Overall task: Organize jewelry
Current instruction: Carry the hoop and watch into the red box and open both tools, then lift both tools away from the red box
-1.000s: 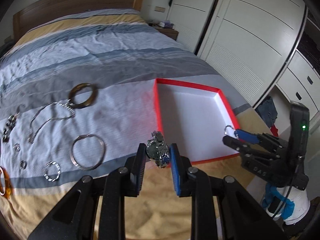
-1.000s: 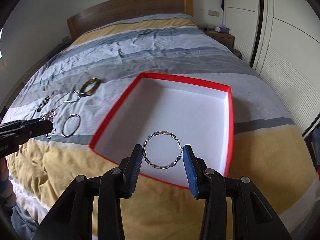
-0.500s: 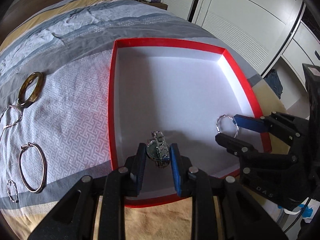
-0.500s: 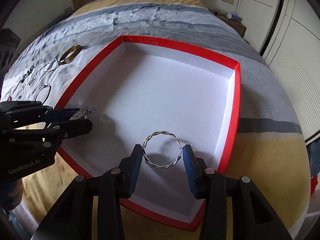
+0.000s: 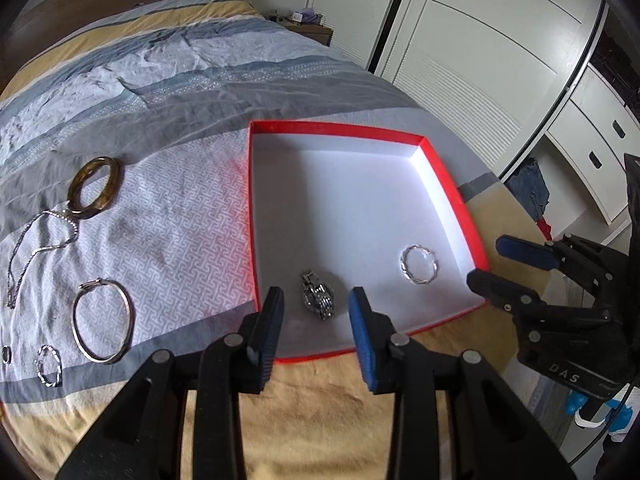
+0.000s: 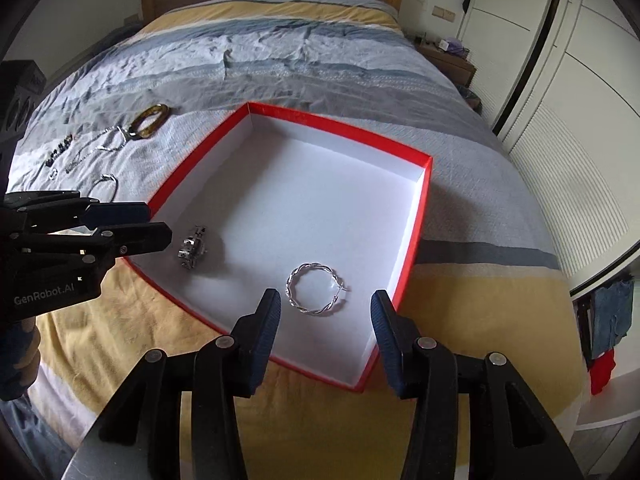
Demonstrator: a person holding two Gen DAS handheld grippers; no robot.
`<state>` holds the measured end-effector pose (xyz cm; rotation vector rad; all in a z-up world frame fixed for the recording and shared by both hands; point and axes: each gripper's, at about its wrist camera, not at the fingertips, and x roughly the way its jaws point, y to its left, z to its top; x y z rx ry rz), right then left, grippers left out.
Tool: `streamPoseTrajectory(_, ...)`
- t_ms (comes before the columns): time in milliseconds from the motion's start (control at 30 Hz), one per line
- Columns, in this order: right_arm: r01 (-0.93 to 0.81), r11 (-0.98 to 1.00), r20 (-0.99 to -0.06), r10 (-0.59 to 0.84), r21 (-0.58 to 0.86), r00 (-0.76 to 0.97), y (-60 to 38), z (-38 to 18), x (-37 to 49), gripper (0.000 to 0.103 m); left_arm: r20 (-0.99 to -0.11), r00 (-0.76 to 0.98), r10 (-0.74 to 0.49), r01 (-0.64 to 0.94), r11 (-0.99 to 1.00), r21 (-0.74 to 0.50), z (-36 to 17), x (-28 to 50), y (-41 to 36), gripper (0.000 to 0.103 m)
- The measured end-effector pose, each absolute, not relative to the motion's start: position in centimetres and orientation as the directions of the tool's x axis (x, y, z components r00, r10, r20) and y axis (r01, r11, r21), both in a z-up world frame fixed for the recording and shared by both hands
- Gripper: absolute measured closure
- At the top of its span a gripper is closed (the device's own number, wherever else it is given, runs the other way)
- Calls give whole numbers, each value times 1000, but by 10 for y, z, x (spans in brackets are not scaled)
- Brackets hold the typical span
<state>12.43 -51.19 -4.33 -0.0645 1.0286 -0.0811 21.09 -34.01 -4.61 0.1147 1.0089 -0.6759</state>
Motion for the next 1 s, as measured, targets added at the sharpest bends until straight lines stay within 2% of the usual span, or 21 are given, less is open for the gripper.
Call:
streamPoseTrajectory(167, 35, 999, -816, -53, -40, 576, -484, 0, 92, 56, -793, 407, -454, 546, 816, -187, -12, 184, -293, 71)
streamPoseTrajectory(567, -116, 988, -739, 150, 98, 657, -347, 47, 48, 56, -793, 565, -227, 317, 947, -46, 26, 131, -89, 71)
streamPoseTrajectory(900, -187, 972, -739, 231, 144, 633, -252, 23, 81, 56, -792, 604, -84, 101, 995, -28, 7, 135, 47, 66)
streamPoseTrajectory(1000, -201, 969, -755, 238, 143, 611, -230, 0, 101, 49, -805, 590, -67, 47, 998, -49, -13, 154, 72, 66)
